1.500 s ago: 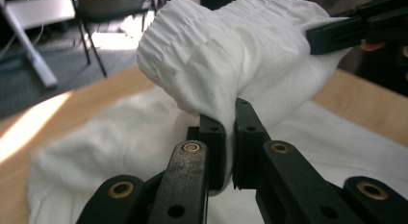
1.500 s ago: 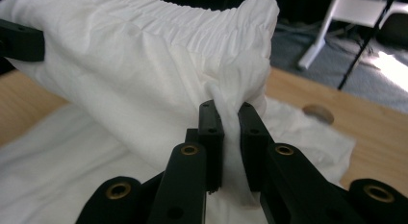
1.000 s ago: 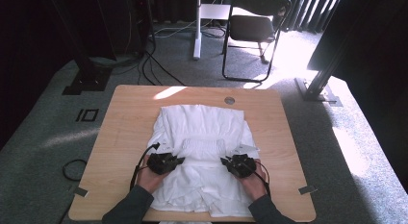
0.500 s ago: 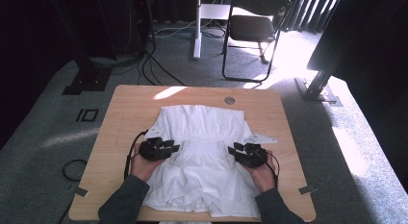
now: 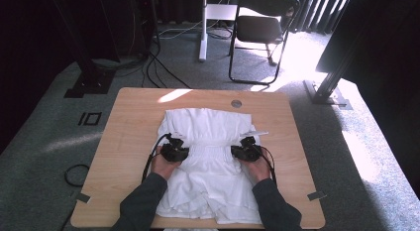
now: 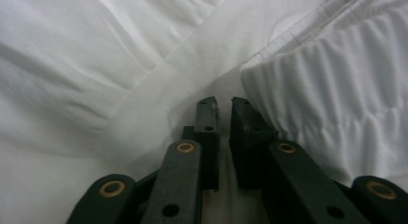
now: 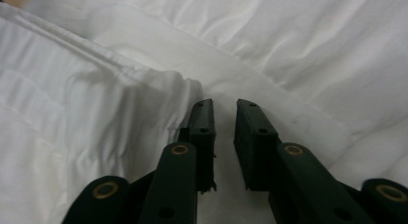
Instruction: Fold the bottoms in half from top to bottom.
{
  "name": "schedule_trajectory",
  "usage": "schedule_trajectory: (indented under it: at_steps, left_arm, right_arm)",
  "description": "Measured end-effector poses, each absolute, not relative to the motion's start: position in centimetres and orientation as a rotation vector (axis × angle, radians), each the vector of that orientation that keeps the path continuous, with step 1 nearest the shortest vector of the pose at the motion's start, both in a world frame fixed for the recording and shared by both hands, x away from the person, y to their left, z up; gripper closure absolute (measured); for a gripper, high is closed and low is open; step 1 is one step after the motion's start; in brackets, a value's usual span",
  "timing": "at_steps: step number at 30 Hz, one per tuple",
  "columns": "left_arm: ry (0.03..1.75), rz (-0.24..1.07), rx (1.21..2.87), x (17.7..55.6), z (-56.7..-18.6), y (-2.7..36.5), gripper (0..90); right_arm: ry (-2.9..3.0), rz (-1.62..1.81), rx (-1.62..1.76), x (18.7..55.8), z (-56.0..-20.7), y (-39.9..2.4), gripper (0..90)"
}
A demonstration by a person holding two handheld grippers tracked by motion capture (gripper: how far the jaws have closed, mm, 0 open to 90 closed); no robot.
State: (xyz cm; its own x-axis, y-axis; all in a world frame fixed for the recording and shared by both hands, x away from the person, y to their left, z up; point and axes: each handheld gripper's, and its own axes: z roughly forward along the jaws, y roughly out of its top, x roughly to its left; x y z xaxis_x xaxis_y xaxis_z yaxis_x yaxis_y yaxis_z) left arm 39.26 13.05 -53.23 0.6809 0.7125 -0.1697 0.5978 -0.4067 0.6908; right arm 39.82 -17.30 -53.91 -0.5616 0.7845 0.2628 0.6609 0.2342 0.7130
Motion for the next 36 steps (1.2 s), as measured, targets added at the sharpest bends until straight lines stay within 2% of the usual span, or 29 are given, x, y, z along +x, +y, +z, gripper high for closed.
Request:
schedule_trajectory:
  at_steps: [6,11,19,24,30,36]
  left_arm:
    - [0.866,0.209,2.1,36.5,-52.1,13.1,77.3]
    - [0.777,0.157,2.114,34.6,-52.1,12.7,76.6]
    - [0.689,0.063,2.187,32.5,-53.4,12.2,74.8]
    - [0.708,0.032,2.191,32.4,-53.9,12.6,73.9]
    - [0.725,0.073,2.157,32.4,-53.4,13.3,70.4]
    - [0.801,0.191,2.093,34.5,-52.3,14.1,66.3]
  right_arm:
    - [2.372,1.378,1.241,37.1,-53.1,-18.2,72.9]
    - [2.381,1.397,1.095,34.9,-52.2,-18.6,71.2]
    - [2.311,1.365,1.119,35.4,-50.9,-18.0,67.2]
    - [2.402,1.352,1.063,33.7,-51.6,-16.0,66.7]
    - [2.527,1.261,0.96,30.0,-54.0,-15.0,66.5]
    - [2.554,1.23,0.971,29.9,-54.6,-15.3,65.4]
